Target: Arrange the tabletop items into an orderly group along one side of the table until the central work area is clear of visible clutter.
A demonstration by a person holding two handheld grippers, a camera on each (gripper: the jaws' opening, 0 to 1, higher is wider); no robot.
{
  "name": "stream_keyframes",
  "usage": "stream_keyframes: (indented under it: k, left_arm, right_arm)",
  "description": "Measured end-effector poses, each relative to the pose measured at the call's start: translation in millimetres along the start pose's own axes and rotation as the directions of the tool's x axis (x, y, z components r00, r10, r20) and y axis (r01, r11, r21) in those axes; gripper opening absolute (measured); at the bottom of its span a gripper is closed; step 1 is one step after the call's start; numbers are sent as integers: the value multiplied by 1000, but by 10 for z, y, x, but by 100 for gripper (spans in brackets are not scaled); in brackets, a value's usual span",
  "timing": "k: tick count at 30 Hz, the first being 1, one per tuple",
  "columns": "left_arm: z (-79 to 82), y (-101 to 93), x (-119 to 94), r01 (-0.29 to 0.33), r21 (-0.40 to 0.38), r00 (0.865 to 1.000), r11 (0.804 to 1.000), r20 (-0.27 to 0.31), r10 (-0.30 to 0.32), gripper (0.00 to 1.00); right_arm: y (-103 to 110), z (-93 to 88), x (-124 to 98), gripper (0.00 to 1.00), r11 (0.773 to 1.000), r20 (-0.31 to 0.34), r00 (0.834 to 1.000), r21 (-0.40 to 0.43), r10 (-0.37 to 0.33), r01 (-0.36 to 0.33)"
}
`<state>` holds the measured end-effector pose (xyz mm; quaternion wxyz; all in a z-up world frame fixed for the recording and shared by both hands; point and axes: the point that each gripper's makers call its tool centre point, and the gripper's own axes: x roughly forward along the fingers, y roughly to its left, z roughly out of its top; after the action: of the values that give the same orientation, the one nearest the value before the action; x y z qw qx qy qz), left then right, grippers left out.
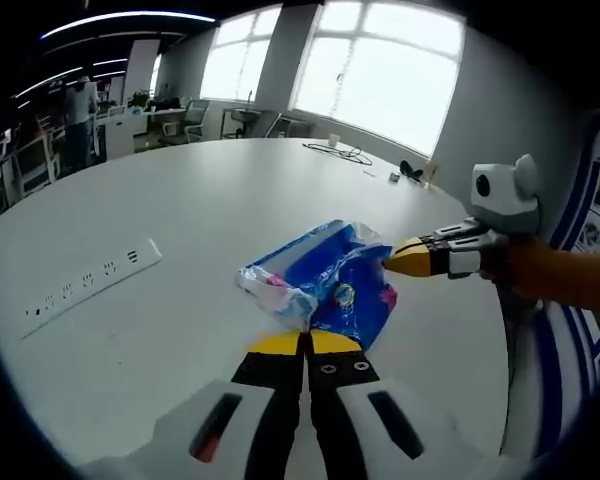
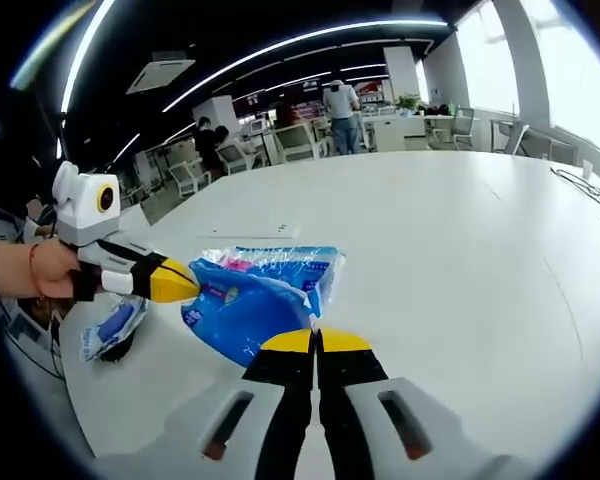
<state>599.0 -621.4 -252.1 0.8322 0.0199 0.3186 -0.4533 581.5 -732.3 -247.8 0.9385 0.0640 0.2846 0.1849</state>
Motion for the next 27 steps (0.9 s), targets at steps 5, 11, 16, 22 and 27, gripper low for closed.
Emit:
stream_keyframes:
  k: [5, 11, 16, 22, 27]
  left_arm:
    - [-103, 39, 121, -13, -14, 1000, 1000, -22, 12, 0]
    - [-186, 89, 226, -24, -35, 999, 999, -39, 23, 0]
    - [-237, 137, 300, -26, -42, 998, 999, -51, 24, 0]
    - [-311, 168, 359, -26, -51, 997, 998, -71, 22, 0]
    - [-337, 172, 378, -27, -52, 997, 998, -76, 23, 0]
  right_arm:
    - [-79, -93, 98, 0, 1000, -19, 1000, 0, 2, -2]
    - [-148, -156, 163, 0, 1000, -31, 1000, 8, 3, -3]
    - [-186, -197, 224, 0, 1000, -41, 999, 14, 3, -2]
    - [-210, -270, 300, 0, 1000, -64, 998, 11, 2, -1]
    - [-223, -284, 316, 0, 1000, -69, 998, 5, -2, 3]
